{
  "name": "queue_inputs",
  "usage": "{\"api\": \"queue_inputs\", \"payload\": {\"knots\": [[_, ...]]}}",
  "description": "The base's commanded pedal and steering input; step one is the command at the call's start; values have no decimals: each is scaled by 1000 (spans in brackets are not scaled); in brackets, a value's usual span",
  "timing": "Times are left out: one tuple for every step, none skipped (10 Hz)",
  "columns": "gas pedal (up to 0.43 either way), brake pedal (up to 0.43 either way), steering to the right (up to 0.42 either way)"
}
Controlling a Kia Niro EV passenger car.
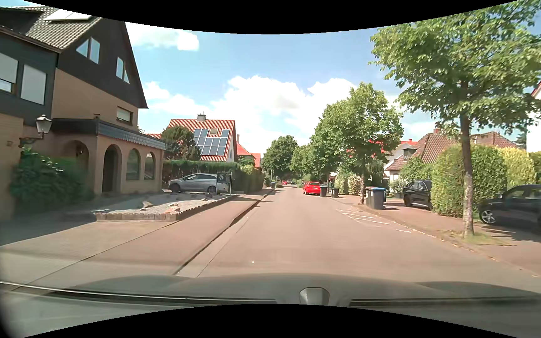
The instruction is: Follow the waypoints while adhering to traffic rules and regulations
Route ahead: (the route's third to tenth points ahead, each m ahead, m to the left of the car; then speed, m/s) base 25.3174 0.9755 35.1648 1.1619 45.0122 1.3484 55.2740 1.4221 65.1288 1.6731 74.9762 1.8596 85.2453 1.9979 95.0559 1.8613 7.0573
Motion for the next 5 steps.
{"api": "queue_inputs", "payload": {"knots": [[157,0,1],[157,6,1],[150,6,1],[150,6,1],[150,6,1]]}}
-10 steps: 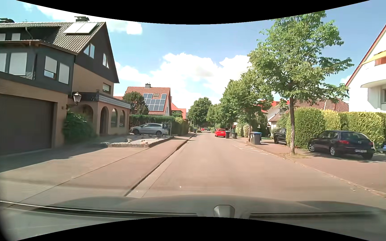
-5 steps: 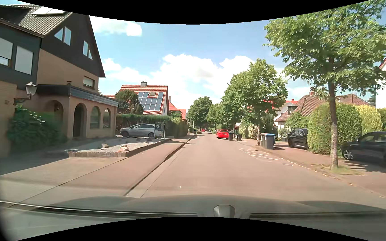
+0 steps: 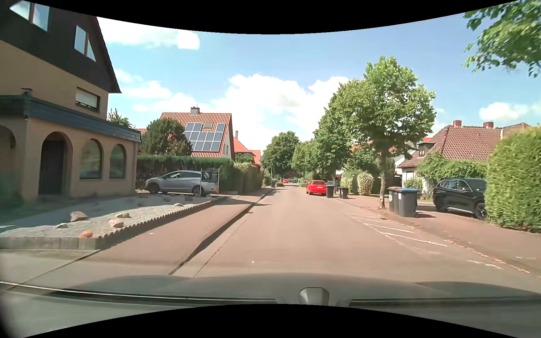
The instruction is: Follow the waypoints while adhering to traffic rules and regulations
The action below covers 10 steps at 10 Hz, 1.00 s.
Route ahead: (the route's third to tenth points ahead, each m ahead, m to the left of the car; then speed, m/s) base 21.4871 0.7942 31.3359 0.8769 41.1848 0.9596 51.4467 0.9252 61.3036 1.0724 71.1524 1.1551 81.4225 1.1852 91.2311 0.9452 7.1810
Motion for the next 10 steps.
{"api": "queue_inputs", "payload": {"knots": [[150,6,1],[138,6,1],[138,6,1],[138,6,0],[138,6,0],[118,6,0],[118,6,0],[118,6,0],[118,6,0],[118,6,0]]}}
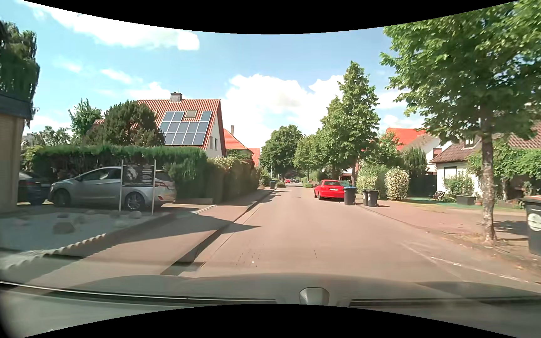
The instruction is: Follow the waypoints while adhering to traffic rules and regulations
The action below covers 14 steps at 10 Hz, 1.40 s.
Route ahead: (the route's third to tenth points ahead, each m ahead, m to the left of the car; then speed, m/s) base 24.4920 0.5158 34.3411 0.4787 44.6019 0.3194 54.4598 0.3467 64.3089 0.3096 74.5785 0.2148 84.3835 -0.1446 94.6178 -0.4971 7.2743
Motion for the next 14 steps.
{"api": "queue_inputs", "payload": {"knots": [[118,6,0],[118,6,0],[118,6,1],[118,6,1],[118,6,1],[118,6,2],[118,6,3],[118,6,3],[110,6,4],[110,6,4],[110,6,4],[110,6,4],[110,6,4],[118,6,4]]}}
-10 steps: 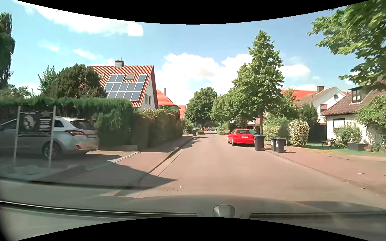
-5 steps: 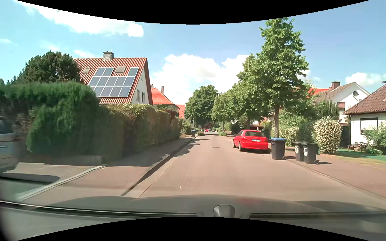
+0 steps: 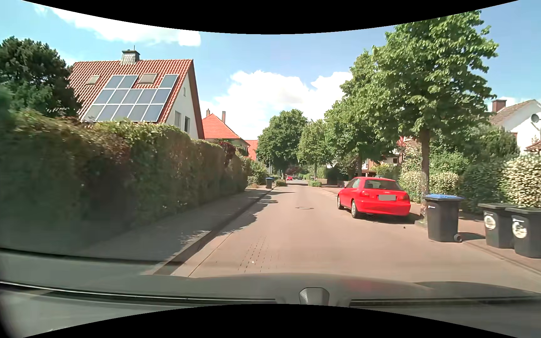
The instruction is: Follow the waypoints while adhering to traffic rules and regulations
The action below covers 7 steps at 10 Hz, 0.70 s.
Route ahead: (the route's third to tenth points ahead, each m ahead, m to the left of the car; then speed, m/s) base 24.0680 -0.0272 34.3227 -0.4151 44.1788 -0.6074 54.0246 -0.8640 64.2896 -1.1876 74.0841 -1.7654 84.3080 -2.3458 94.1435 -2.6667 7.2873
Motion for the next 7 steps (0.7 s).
{"api": "queue_inputs", "payload": {"knots": [[118,6,4],[110,6,4],[110,6,4],[110,6,4],[110,6,3],[110,6,3],[110,6,4]]}}
